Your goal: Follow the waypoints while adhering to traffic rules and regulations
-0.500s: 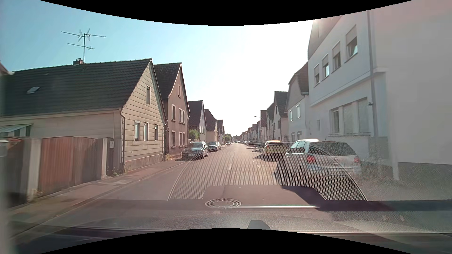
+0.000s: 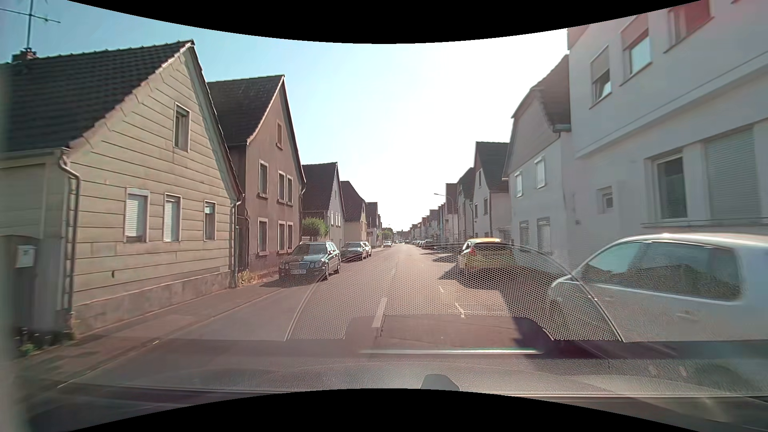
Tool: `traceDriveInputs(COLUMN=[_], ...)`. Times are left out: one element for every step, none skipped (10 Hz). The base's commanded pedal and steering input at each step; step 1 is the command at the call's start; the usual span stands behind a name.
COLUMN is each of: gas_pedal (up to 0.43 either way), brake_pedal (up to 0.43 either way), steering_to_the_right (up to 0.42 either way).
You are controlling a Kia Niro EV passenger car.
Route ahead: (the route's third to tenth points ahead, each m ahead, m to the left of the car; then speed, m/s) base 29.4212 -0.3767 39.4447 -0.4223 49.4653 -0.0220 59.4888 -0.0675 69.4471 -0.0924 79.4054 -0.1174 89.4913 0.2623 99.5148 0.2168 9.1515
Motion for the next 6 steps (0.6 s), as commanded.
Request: traceDriveInputs(gas_pedal=[0.079, 0.079, 0.079, 0.079, 0.079, 0.079], brake_pedal=[0.000, 0.000, 0.000, 0.000, 0.000, 0.000], steering_to_the_right=[-0.004, -0.003, -0.003, -0.002, -0.002, -0.001])
